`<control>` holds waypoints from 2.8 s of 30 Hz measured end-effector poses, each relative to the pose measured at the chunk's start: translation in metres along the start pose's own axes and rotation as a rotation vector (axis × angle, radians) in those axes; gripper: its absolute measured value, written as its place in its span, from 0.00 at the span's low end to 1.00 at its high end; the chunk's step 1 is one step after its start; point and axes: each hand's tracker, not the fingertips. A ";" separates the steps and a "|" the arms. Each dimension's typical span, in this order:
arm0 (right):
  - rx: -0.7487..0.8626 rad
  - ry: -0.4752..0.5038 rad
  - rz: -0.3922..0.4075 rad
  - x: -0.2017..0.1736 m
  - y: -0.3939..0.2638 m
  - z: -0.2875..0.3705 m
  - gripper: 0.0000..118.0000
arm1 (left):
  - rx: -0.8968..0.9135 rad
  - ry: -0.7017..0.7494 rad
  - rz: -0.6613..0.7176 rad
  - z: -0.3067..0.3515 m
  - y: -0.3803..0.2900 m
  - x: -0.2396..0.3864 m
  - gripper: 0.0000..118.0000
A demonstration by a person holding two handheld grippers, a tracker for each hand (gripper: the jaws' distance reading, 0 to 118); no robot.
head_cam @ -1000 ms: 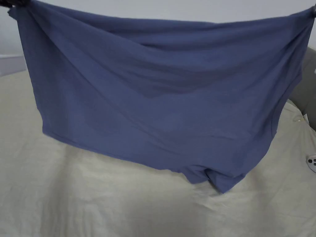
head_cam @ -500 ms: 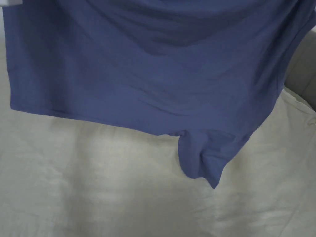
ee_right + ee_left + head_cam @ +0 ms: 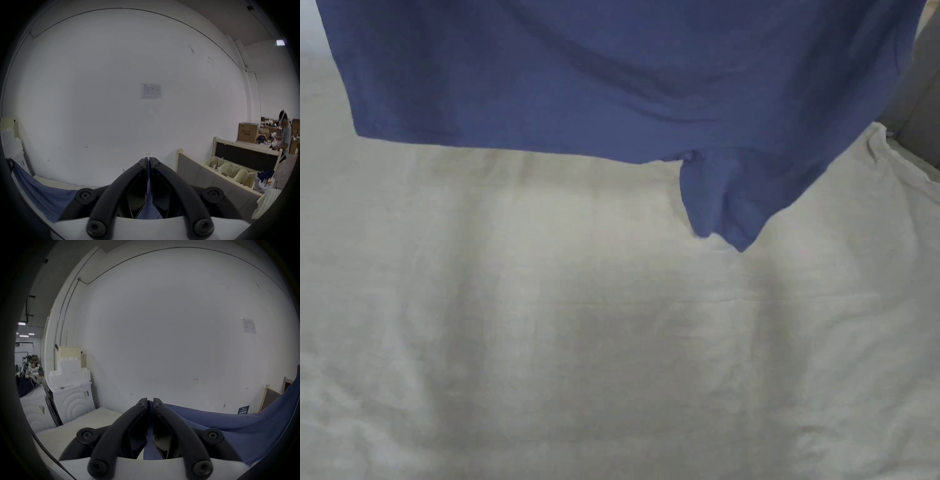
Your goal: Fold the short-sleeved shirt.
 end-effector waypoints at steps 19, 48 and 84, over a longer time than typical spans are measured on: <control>-0.580 -0.006 0.028 0.043 -0.336 -0.042 0.01 | -0.472 -0.127 -0.290 0.017 -0.310 0.032 0.01; -0.884 0.096 -0.024 0.203 -0.462 0.265 0.01 | -0.732 -0.227 -0.125 0.300 -0.388 -0.147 0.01; -0.509 0.180 0.115 0.204 -0.342 0.325 0.82 | -0.505 -0.201 0.015 0.360 -0.261 -0.183 0.92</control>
